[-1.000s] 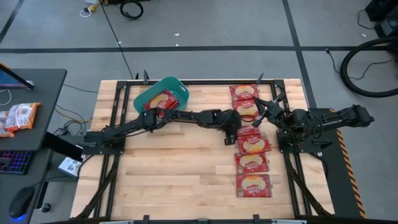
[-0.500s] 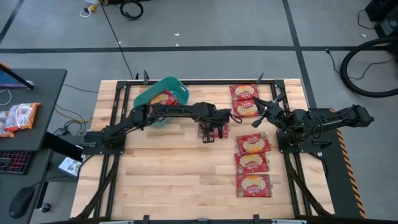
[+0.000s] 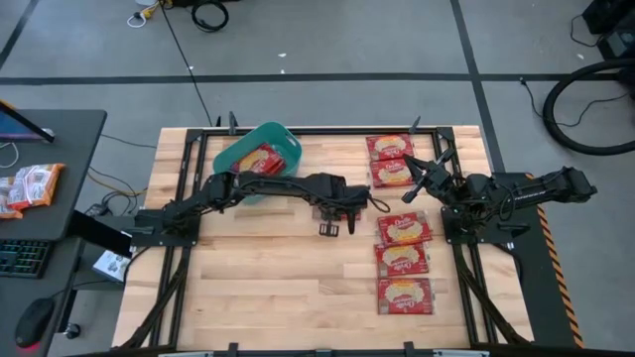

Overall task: Sort popcorn bags into baskets
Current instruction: Put the popcorn bag into the bin

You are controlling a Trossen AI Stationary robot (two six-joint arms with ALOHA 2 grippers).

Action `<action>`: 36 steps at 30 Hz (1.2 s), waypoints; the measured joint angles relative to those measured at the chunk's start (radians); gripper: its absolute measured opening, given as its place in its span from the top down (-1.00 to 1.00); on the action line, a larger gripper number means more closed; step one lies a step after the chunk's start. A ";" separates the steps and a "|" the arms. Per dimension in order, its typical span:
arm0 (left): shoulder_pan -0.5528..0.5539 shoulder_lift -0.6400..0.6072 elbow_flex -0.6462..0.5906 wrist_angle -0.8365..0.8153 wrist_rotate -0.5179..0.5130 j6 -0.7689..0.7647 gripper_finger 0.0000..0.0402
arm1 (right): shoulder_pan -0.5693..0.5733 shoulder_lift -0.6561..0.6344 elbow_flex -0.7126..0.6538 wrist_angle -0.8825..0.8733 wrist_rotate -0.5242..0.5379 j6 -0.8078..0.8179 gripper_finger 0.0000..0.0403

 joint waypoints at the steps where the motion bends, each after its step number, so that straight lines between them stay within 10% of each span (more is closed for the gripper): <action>1: -0.006 0.000 -0.014 0.046 -0.003 0.004 0.49 | 0.000 0.000 0.000 0.000 0.000 0.000 0.95; 9: -0.039 0.005 -0.143 0.241 -0.043 0.011 -0.03 | 0.000 0.000 0.000 0.000 0.000 0.007 0.95; 16: -0.062 0.000 -0.234 0.343 -0.202 0.025 -0.09 | 0.000 0.000 0.000 0.000 -0.003 0.008 0.95; 36: -0.057 -0.015 -0.274 0.338 -0.251 0.007 0.92 | 0.000 0.000 0.000 0.000 -0.008 0.008 0.95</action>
